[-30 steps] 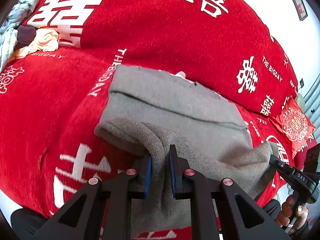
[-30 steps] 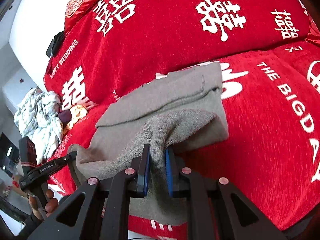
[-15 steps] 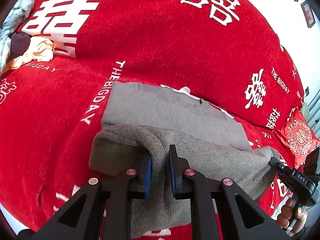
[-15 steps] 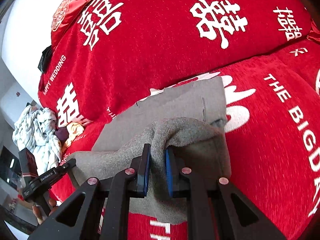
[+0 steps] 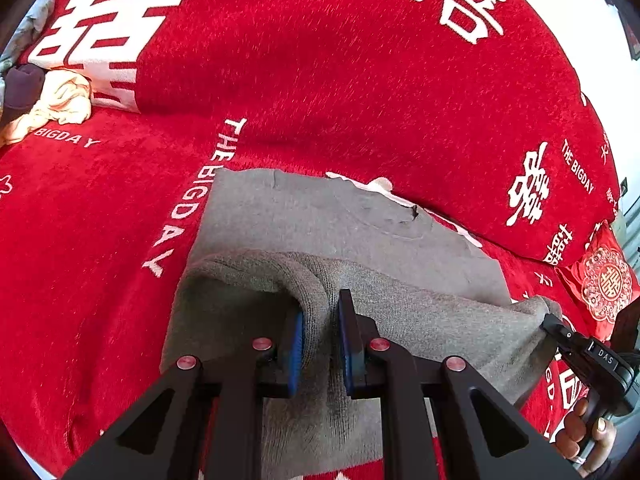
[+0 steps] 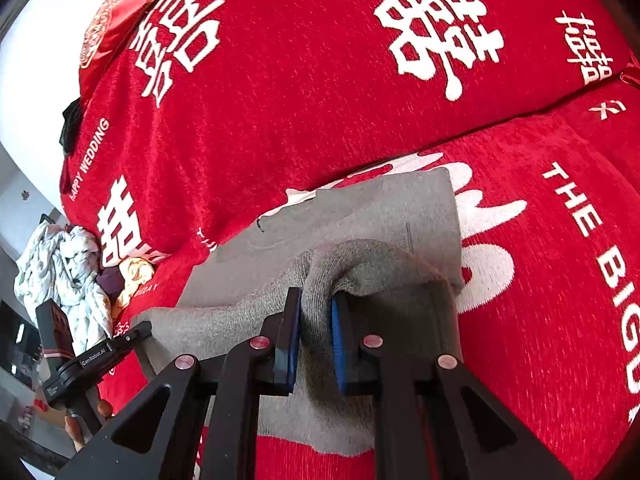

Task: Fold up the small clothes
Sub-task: 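Lift the held hem with both tools and fold it toward the collar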

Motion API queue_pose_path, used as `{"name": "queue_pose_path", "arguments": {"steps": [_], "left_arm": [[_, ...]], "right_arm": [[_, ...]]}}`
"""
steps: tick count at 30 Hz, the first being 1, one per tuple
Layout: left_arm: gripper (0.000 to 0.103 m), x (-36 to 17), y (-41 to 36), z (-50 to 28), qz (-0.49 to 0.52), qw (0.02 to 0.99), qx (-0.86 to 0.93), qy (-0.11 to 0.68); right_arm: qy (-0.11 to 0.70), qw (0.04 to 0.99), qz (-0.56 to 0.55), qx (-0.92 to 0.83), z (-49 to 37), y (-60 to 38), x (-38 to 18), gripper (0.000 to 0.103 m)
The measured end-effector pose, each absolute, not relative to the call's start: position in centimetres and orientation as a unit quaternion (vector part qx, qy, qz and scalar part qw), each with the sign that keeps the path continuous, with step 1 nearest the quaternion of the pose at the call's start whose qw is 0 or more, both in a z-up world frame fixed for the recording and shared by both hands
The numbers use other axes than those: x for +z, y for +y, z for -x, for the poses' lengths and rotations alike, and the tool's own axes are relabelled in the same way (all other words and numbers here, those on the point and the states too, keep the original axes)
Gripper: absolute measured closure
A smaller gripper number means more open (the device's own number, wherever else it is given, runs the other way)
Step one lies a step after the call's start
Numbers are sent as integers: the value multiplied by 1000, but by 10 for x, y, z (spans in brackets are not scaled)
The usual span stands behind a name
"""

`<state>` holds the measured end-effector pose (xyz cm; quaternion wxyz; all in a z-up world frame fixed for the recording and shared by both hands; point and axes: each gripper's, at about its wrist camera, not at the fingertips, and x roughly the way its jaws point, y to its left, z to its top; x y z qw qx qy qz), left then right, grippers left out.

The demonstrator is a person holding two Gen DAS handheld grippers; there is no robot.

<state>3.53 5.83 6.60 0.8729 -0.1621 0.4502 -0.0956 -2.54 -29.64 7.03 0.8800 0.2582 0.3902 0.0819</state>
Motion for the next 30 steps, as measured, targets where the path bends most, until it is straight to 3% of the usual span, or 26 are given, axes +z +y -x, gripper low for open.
{"name": "queue_pose_path", "arguments": {"steps": [30], "left_arm": [[86, 16, 47, -118, 143, 853, -75, 497]], "right_arm": [[432, 867, -243, 42, -65, -304, 27, 88]]}}
